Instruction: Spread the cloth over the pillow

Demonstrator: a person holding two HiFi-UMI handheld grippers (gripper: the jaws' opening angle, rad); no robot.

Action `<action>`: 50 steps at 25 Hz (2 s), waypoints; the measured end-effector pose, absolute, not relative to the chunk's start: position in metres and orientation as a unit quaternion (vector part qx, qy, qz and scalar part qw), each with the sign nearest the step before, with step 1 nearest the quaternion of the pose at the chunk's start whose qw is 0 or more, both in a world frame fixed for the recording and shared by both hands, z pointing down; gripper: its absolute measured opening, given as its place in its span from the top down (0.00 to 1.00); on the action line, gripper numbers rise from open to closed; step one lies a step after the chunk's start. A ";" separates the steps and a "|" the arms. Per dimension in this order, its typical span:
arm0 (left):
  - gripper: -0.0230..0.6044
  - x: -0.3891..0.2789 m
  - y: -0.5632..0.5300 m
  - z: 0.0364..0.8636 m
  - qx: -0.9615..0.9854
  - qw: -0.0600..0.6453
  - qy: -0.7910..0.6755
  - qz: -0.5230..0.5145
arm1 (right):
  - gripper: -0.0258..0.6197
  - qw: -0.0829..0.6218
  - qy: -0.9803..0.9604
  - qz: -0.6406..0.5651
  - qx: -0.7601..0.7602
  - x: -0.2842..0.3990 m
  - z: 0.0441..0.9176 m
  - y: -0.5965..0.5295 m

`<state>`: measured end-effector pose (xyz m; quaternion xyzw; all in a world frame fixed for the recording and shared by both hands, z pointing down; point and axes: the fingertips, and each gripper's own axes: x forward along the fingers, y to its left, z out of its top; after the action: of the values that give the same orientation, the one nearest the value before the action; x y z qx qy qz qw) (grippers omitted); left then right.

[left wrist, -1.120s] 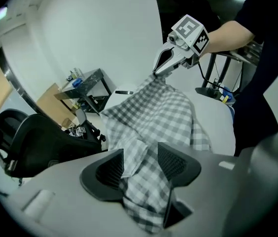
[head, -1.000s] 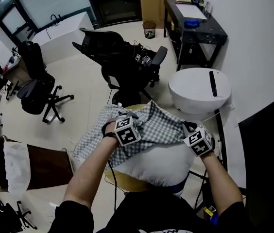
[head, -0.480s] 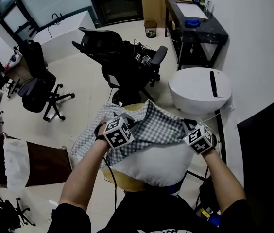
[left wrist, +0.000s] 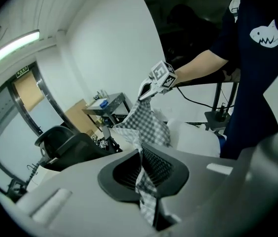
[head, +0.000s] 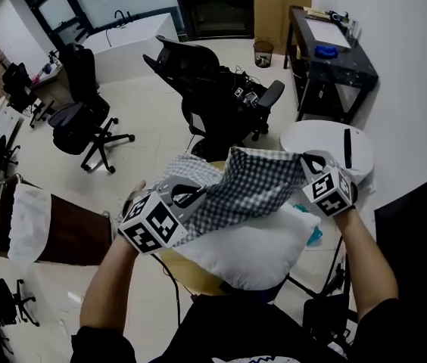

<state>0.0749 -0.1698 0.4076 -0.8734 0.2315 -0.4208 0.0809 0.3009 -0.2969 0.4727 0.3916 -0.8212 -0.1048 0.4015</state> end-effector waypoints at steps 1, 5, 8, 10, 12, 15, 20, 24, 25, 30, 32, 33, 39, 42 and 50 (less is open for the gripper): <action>0.96 0.074 -0.162 0.394 -0.876 0.084 0.237 -0.412 | 0.94 0.396 -0.822 -0.118 0.392 0.299 0.459 -0.303; 0.96 0.078 -0.127 0.344 -0.886 0.105 0.241 -0.382 | 0.94 0.372 -0.825 -0.161 0.395 0.286 0.409 -0.322; 0.96 0.084 -0.102 0.311 -0.892 0.130 0.234 -0.365 | 0.94 0.362 -0.820 -0.191 0.400 0.276 0.375 -0.328; 0.96 0.087 -0.086 0.288 -0.895 0.148 0.228 -0.353 | 0.94 0.358 -0.815 -0.214 0.402 0.267 0.353 -0.330; 0.96 0.091 -0.071 0.262 -0.899 0.167 0.222 -0.339 | 0.94 0.355 -0.808 -0.241 0.405 0.259 0.329 -0.333; 0.96 0.099 -0.047 0.225 -0.907 0.197 0.204 -0.310 | 0.94 0.347 -0.793 -0.282 0.414 0.250 0.285 -0.334; 0.96 0.126 -0.007 0.191 -0.927 0.222 0.148 -0.263 | 0.94 0.365 -0.767 -0.344 0.400 0.247 0.237 -0.329; 0.96 0.153 0.020 0.204 -0.938 0.219 0.108 -0.248 | 0.94 0.400 -0.745 -0.357 0.397 0.266 0.252 -0.317; 0.96 0.160 0.026 0.210 -0.940 0.215 0.098 -0.245 | 0.94 0.411 -0.739 -0.360 0.394 0.272 0.260 -0.313; 0.96 0.194 0.064 0.259 -0.950 0.190 0.040 -0.246 | 0.94 0.472 -0.720 -0.367 0.353 0.299 0.323 -0.280; 0.96 0.208 0.078 0.282 -0.952 0.176 0.017 -0.248 | 0.94 0.498 -0.711 -0.364 0.336 0.313 0.352 -0.264; 0.96 0.214 0.083 0.294 -0.953 0.169 0.007 -0.252 | 0.94 0.513 -0.706 -0.361 0.329 0.322 0.366 -0.257; 0.96 0.246 0.108 0.370 -0.943 0.129 -0.043 -0.303 | 0.94 0.571 -0.698 -0.308 0.304 0.378 0.444 -0.222; 0.96 0.263 0.120 0.406 -0.935 0.108 -0.069 -0.330 | 0.94 0.590 -0.699 -0.288 0.284 0.397 0.487 -0.209; 0.96 0.305 0.157 0.482 -0.917 0.061 -0.125 -0.373 | 0.94 0.618 -0.697 -0.269 0.246 0.419 0.585 -0.179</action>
<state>0.3045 0.1573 0.4818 -0.9173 -0.1246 -0.3734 0.0606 0.4186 -0.1789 0.5851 0.2462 -0.6966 -0.2687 0.6180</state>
